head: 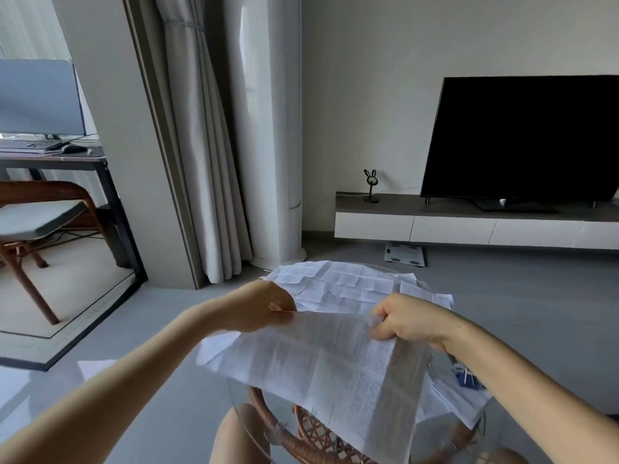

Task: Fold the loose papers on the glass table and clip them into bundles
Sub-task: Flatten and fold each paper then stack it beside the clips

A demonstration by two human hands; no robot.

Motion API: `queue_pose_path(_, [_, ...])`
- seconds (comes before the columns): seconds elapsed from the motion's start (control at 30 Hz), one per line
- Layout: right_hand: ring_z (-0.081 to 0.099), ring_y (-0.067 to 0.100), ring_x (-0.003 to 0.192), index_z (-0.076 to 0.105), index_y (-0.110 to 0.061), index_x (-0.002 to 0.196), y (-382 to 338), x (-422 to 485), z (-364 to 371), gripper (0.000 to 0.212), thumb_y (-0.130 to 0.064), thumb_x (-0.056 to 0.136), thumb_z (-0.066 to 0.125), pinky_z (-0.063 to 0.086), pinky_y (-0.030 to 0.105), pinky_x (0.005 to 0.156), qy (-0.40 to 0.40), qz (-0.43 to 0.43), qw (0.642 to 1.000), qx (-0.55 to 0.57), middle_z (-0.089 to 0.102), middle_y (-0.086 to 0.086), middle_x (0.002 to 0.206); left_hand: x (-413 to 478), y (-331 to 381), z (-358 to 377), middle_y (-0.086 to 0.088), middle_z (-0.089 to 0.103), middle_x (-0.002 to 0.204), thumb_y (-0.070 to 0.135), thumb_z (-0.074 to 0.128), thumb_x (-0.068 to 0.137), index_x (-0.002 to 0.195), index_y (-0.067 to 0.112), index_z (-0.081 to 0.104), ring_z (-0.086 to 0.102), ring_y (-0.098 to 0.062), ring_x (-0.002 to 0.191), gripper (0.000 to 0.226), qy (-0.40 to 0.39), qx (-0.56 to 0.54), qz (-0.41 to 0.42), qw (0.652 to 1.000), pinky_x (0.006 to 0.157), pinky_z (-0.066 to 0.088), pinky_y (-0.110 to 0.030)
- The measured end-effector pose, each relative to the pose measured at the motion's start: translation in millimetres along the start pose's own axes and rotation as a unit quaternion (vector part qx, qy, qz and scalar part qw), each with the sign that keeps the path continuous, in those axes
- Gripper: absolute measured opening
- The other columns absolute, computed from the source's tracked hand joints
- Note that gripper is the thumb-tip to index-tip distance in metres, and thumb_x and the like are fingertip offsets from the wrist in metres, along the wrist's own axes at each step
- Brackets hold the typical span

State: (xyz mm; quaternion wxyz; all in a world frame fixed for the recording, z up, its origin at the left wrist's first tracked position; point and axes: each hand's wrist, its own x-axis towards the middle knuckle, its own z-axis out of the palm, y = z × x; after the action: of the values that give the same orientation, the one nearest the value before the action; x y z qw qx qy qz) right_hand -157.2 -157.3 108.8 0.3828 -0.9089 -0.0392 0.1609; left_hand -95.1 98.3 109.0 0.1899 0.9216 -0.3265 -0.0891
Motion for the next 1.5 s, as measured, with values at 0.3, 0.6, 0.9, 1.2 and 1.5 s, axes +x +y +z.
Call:
queue_pose_path(0.3, [0.049,0.005,0.058,0.07,-0.009,0.077,18,-18,12,0.015,-0.019,0.087,0.067,0.038,0.014,0.056,-0.054,0.021,0.998,-0.019,0.053,-0.004,0.063,-15,-52,-24,0.006,0.069,0.078,0.004,0.07,0.081,0.076,0.023,0.072,0.064,-0.008,0.076,0.02,-0.282,-0.237,-0.065,0.927,0.073,0.051,-0.02])
queue_pose_path(0.6, [0.066,0.022,0.075,0.069,0.001,0.088,45,-9,46,0.01,-0.008,0.087,0.066,0.054,0.036,0.075,0.058,0.11,0.964,0.236,0.07,0.014,0.082,41,-75,6,0.002,0.066,0.105,0.012,0.073,0.081,0.114,0.012,0.063,0.058,-0.015,0.098,0.034,0.176,-0.283,-0.218,0.917,0.079,0.044,-0.025])
queue_pose_path(0.9, [0.065,0.026,0.066,0.065,0.002,0.086,88,9,104,0.007,-0.003,0.089,0.062,0.054,0.035,0.064,0.116,0.224,0.901,0.353,0.068,0.012,0.071,-8,-24,105,0.013,0.044,0.143,0.068,0.04,0.082,0.125,0.035,0.06,0.033,-0.006,0.137,0.058,0.082,0.08,0.101,0.988,0.113,0.02,-0.026])
queue_pose_path(1.2, [0.06,0.02,0.066,0.063,-0.007,0.08,94,5,120,0.011,-0.004,0.09,0.059,0.051,0.029,0.06,0.177,0.208,0.908,0.318,0.064,0.006,0.074,-30,-17,164,0.01,-0.006,0.158,0.034,0.064,0.085,0.144,0.05,-0.008,-0.02,-0.015,0.143,0.094,-0.156,0.182,0.142,0.96,0.117,-0.01,-0.045])
queue_pose_path(1.5, [0.062,0.024,0.095,0.058,0.001,0.115,95,-3,127,0.022,-0.006,0.094,0.053,0.049,0.035,0.088,0.142,0.192,0.941,0.24,0.065,0.009,0.1,-45,-22,181,0.01,0.006,0.159,0.025,0.041,0.094,0.143,0.054,0.001,-0.012,-0.015,0.144,0.07,-0.119,0.126,0.161,0.972,0.117,-0.009,-0.049])
